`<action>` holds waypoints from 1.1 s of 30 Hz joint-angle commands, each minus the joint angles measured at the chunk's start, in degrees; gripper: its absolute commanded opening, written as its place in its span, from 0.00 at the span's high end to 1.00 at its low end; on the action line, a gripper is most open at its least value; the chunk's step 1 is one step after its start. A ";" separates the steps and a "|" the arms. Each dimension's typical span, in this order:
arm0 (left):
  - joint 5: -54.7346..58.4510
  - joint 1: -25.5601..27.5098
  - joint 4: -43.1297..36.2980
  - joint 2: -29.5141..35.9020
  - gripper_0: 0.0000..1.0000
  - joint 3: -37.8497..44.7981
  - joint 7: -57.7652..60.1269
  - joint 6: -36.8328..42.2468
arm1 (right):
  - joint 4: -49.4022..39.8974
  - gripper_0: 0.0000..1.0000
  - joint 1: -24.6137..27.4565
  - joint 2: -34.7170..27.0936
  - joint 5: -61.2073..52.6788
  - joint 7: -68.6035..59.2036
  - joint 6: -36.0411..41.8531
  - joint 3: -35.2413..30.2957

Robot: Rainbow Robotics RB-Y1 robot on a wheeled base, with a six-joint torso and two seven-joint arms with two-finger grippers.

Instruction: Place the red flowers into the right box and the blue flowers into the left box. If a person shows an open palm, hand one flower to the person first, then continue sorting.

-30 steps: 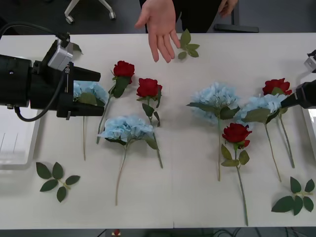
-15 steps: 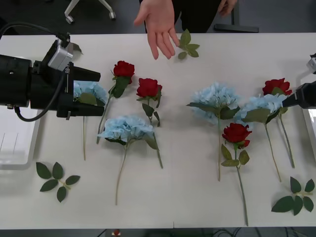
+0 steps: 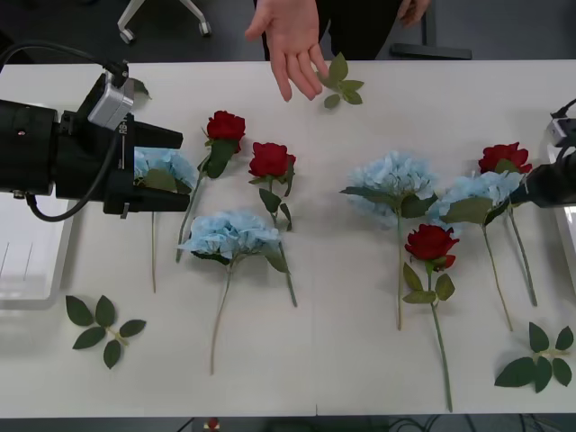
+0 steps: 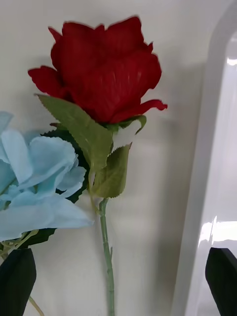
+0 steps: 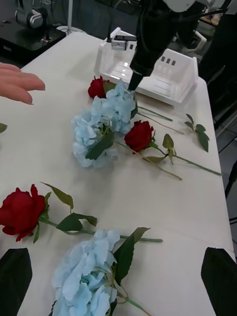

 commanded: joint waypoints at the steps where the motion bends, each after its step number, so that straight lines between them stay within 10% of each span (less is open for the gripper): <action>1: -0.32 -0.42 -0.94 0.67 0.00 -0.44 -2.40 -0.67 | 1.76 0.00 -1.76 1.25 1.91 0.66 -1.14 -0.64; 33: -0.32 -0.15 -1.02 0.50 0.00 -0.44 -2.58 -0.67 | 18.55 0.00 -7.29 9.07 8.77 2.86 -7.73 3.76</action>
